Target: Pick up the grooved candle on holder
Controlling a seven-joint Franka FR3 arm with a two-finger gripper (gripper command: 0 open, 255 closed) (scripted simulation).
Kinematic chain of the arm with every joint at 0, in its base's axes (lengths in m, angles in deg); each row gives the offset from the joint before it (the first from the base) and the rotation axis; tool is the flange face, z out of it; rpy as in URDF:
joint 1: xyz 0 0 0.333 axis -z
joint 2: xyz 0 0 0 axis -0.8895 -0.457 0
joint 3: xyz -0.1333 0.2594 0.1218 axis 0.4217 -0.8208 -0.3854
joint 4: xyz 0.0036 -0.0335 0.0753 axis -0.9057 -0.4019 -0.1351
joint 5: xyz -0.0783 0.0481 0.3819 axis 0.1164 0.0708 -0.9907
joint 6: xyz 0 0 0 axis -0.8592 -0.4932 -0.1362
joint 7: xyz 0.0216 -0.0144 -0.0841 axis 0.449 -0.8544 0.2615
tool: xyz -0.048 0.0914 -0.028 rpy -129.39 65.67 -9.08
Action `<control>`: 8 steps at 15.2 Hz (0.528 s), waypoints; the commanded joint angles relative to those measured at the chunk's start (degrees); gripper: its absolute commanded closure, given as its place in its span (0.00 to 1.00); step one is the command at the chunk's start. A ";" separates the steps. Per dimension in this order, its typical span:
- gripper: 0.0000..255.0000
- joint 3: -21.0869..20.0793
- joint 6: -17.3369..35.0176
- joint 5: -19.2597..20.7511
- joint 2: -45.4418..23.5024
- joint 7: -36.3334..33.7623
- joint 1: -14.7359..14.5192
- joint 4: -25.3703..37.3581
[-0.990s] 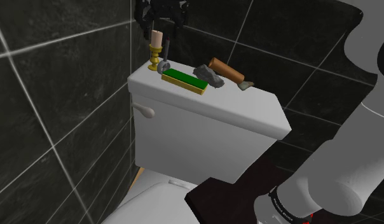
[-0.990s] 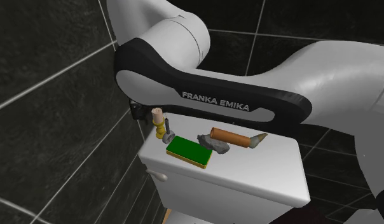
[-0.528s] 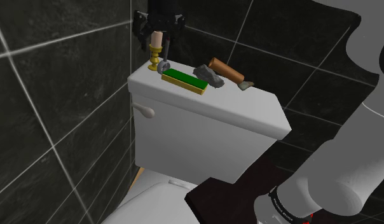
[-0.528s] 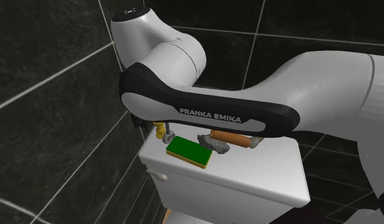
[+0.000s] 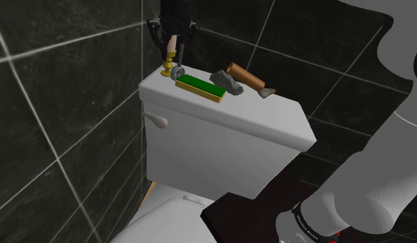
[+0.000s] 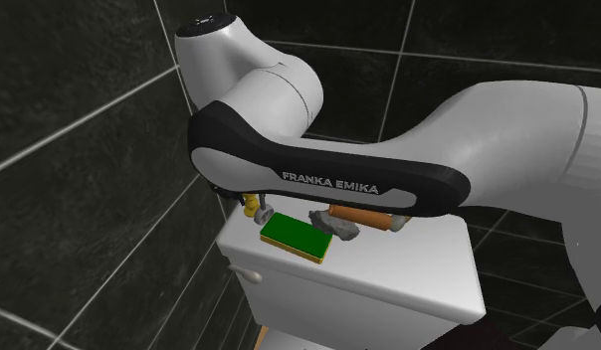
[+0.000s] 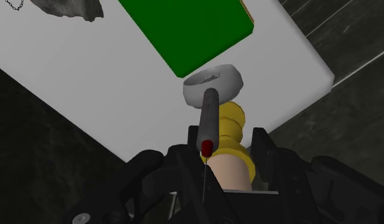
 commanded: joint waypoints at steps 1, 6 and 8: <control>1.00 0.04 -0.02 0.02 -0.02 0.00 0.03 -0.06; 1.00 -0.10 -2.66 0.31 -0.76 0.09 -0.28 3.24; 1.00 -0.17 -4.41 0.52 -1.28 0.19 -0.49 5.47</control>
